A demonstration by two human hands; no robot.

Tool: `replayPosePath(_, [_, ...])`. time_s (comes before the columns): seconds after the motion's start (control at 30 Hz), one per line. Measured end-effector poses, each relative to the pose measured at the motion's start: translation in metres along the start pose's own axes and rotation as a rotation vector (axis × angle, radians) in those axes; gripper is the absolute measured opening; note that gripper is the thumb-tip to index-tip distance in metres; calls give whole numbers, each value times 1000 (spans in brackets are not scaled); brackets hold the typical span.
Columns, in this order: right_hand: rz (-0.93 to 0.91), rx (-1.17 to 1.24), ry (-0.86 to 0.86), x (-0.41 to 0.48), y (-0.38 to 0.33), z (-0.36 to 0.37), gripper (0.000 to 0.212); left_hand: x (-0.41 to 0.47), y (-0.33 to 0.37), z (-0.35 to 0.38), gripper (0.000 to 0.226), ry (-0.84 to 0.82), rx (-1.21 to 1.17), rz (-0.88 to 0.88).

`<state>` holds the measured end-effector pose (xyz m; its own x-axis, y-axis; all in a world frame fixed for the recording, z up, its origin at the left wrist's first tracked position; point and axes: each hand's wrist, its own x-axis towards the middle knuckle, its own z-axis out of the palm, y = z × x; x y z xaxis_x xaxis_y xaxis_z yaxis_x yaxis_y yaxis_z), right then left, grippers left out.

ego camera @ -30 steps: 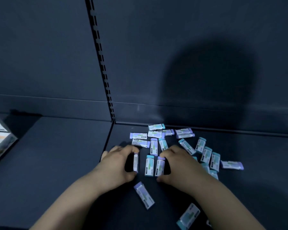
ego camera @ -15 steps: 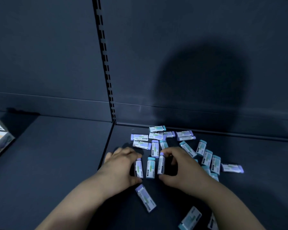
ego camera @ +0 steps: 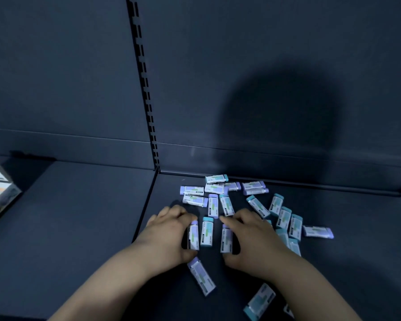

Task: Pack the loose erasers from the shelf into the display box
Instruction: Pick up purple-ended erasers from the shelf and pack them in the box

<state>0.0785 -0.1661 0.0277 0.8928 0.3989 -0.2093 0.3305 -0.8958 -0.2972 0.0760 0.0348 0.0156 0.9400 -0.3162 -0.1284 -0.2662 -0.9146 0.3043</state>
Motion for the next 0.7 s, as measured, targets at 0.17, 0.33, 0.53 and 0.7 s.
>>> replayPosePath(0.17, [1, 50, 37, -4, 7, 2, 62, -8, 7, -1, 73, 27, 18, -44])
replayPosePath(0.33, [-97, 101, 95, -11, 4, -4, 70, -23, 20, -1, 72, 179, 74, -52])
replayPosePath(0.53, [-217, 63, 117, -15, -6, -3, 69, -43, 28, 13, 66, 315, 136, -56])
replayPosePath(0.7, [-228, 90, 163, -17, -26, 8, 63, -59, 22, 11, 59, 367, 120, -34])
